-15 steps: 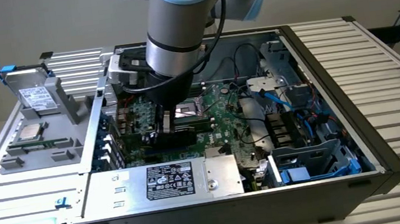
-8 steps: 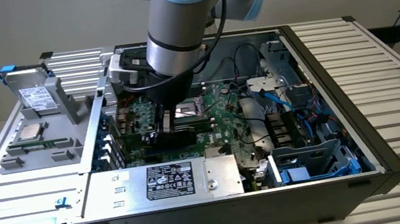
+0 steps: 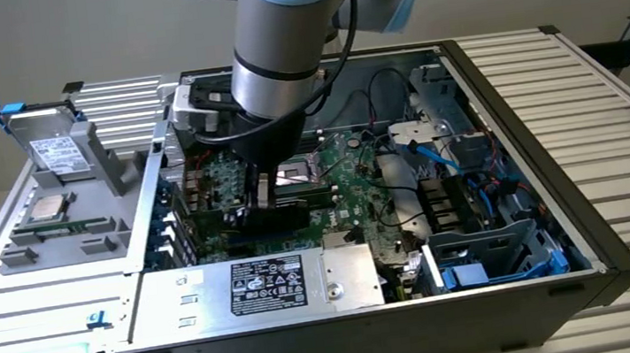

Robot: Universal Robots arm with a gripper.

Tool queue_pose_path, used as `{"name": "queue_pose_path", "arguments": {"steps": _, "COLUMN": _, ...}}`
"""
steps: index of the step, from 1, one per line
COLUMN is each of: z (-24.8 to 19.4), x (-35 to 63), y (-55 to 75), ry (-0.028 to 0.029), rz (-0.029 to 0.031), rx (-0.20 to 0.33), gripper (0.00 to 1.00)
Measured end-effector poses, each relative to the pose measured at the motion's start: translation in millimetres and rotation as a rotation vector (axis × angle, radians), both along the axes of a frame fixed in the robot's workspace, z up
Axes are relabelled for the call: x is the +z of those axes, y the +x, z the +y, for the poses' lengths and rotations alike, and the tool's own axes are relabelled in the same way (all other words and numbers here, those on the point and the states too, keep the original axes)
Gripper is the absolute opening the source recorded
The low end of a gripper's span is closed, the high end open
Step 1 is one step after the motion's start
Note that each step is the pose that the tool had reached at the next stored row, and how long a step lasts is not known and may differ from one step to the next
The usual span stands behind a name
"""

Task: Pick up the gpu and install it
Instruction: 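Insert the gpu into the slot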

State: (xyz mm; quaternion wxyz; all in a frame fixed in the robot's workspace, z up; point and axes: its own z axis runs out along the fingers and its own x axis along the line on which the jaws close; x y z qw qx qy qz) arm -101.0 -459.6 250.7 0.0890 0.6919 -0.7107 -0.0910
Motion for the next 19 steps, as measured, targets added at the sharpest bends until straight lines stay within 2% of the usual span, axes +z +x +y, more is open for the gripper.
{"name": "queue_pose_path", "arguments": {"steps": 19, "z": 1.1, "x": -3.0, "y": 0.0, "ry": 0.0, "rz": 0.0, "rx": 0.0, "gripper": 0.28}}
